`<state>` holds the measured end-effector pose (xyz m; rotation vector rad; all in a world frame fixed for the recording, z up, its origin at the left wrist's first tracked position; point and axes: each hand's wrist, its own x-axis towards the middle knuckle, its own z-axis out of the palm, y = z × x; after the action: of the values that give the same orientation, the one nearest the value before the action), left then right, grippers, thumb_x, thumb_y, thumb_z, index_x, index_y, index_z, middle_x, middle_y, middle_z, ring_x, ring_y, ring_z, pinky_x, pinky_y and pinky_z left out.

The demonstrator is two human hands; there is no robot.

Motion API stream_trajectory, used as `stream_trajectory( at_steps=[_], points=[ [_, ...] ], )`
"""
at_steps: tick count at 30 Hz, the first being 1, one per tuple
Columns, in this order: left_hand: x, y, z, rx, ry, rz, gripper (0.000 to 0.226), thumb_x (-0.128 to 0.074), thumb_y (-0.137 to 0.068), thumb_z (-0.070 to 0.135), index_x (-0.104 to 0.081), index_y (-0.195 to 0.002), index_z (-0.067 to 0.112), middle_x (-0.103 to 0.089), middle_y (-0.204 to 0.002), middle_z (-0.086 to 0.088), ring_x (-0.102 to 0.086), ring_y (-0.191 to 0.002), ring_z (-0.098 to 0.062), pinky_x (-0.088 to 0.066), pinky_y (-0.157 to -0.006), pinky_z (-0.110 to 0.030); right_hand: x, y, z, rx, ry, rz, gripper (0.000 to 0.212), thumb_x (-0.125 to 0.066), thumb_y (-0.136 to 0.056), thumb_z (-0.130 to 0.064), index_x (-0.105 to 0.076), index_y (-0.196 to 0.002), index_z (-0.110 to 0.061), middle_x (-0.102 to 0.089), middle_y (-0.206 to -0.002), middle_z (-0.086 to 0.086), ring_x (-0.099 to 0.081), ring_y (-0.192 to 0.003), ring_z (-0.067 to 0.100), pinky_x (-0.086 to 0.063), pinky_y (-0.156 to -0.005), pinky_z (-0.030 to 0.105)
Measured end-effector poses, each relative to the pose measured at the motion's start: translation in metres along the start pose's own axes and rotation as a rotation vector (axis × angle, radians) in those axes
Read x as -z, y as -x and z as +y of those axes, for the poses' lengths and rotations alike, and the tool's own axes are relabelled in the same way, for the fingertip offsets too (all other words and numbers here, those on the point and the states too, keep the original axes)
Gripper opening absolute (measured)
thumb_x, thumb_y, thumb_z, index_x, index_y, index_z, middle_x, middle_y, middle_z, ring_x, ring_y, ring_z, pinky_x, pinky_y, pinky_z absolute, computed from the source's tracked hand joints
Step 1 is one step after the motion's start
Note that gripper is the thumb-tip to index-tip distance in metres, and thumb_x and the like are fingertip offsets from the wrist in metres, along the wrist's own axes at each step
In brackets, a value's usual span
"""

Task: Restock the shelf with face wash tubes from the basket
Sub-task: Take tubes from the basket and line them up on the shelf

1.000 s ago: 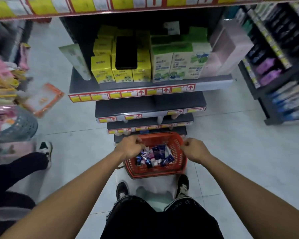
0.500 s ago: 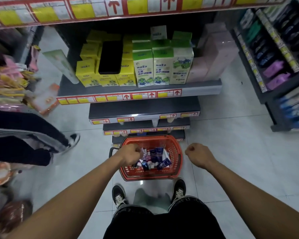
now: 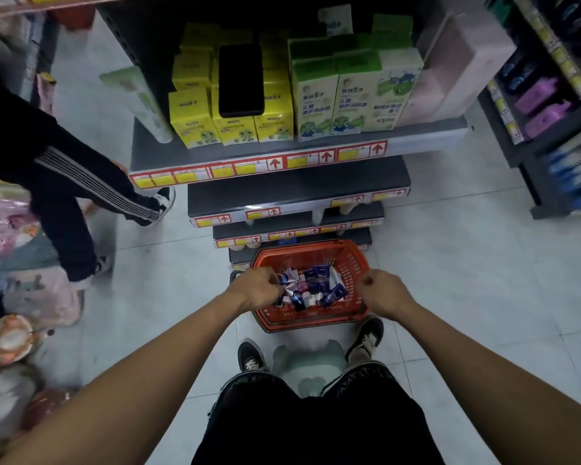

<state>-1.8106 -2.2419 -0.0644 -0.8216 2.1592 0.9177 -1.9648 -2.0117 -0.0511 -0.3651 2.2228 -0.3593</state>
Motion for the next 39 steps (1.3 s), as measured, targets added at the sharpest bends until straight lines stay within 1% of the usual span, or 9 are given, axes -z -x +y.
stream_trajectory(
  at_steps=[5, 10, 15, 18, 20, 25, 30, 35, 39],
  points=[
    [-0.009, -0.01, 0.005, 0.047, 0.046, -0.005, 0.038, -0.056, -0.096, 0.043, -0.066, -0.127, 0.023, -0.07, -0.128, -0.002, -0.068, -0.104, -0.023, -0.061, -0.088, -0.04, 0.004, -0.014, 0.008, 0.063, 0.068, -0.044, 0.027, -0.053, -0.096, -0.028, -0.059, -0.071, -0.021, -0.068, -0.085, 0.01, -0.06, -0.071, 0.023, -0.041, -0.065, 0.028],
    [-0.026, -0.041, 0.001, 0.093, 0.07, 0.056, 0.013, -0.057, -0.098, 0.033, -0.065, -0.108, 0.028, -0.068, -0.127, -0.007, -0.061, -0.099, -0.022, -0.051, -0.081, -0.03, -0.002, -0.05, 0.029, 0.082, 0.108, -0.081, 0.019, -0.05, -0.095, -0.031, -0.06, -0.081, -0.022, -0.067, -0.085, 0.007, -0.059, -0.07, 0.019, -0.04, -0.062, 0.027],
    [-0.071, -0.117, -0.029, 0.068, 0.093, -0.002, 0.027, -0.055, -0.098, 0.031, -0.069, -0.119, 0.023, -0.069, -0.124, -0.003, -0.063, -0.103, -0.02, -0.054, -0.089, -0.034, -0.059, -0.122, 0.057, 0.068, 0.148, -0.128, 0.028, -0.045, -0.097, -0.03, -0.051, -0.071, -0.022, -0.058, -0.074, 0.002, -0.059, -0.068, 0.019, -0.047, -0.065, 0.029],
    [-0.106, -0.18, -0.06, 0.06, 0.134, -0.026, 0.03, -0.057, -0.096, 0.034, -0.068, -0.123, 0.024, -0.067, -0.118, 0.002, -0.063, -0.098, -0.015, -0.054, -0.081, -0.03, -0.112, -0.182, 0.077, 0.049, 0.194, -0.179, 0.026, -0.045, -0.097, -0.032, -0.064, -0.094, -0.015, -0.065, -0.093, 0.008, -0.064, -0.088, 0.028, -0.054, -0.079, 0.036],
    [-0.133, -0.225, -0.083, 0.055, 0.146, -0.027, 0.03, -0.058, -0.093, 0.036, -0.07, -0.118, 0.026, -0.069, -0.118, 0.002, -0.065, -0.1, -0.017, -0.056, -0.086, -0.034, -0.15, -0.225, 0.089, 0.063, 0.224, -0.18, 0.028, -0.048, -0.098, -0.031, -0.068, -0.105, -0.012, -0.067, -0.102, 0.01, -0.064, -0.096, 0.032, -0.051, -0.081, 0.036],
    [-0.204, -0.336, -0.136, 0.053, 0.166, -0.005, 0.015, -0.067, -0.094, 0.028, -0.073, -0.107, 0.023, -0.071, -0.112, -0.001, -0.065, -0.102, -0.02, -0.053, -0.092, -0.034, -0.234, -0.329, 0.121, 0.128, 0.327, -0.163, 0.024, -0.049, -0.1, -0.025, -0.066, -0.108, -0.011, -0.068, -0.105, 0.01, -0.065, -0.099, 0.03, -0.048, -0.077, 0.033],
    [-0.261, -0.416, -0.176, 0.037, 0.182, 0.033, 0.02, -0.061, -0.1, 0.033, -0.07, -0.112, 0.021, -0.068, -0.109, 0.0, -0.062, -0.099, -0.019, -0.047, -0.083, -0.029, -0.295, -0.404, 0.148, 0.148, 0.388, -0.108, 0.021, -0.051, -0.098, -0.024, -0.065, -0.106, -0.01, -0.07, -0.111, 0.014, -0.065, -0.099, 0.031, -0.047, -0.074, 0.03],
    [-0.283, -0.429, -0.191, 0.006, 0.176, 0.072, 0.011, -0.06, -0.098, 0.03, -0.07, -0.1, 0.025, -0.069, -0.103, 0.001, -0.065, -0.096, -0.021, -0.047, -0.08, -0.03, -0.316, -0.416, 0.16, 0.137, 0.359, -0.081, 0.029, -0.049, -0.1, -0.025, -0.068, -0.108, -0.004, -0.07, -0.109, 0.018, -0.066, -0.099, 0.032, -0.046, -0.072, 0.03],
    [-0.288, -0.4, -0.19, 0.001, 0.165, 0.07, 0.016, -0.059, -0.098, 0.031, -0.071, -0.09, 0.024, -0.075, -0.097, -0.001, -0.07, -0.092, -0.023, -0.055, -0.081, -0.034, -0.312, -0.387, 0.164, 0.134, 0.362, -0.09, 0.029, -0.048, -0.101, -0.025, -0.067, -0.114, -0.008, -0.068, -0.114, 0.015, -0.063, -0.108, 0.034, -0.049, -0.087, 0.034]
  ],
)
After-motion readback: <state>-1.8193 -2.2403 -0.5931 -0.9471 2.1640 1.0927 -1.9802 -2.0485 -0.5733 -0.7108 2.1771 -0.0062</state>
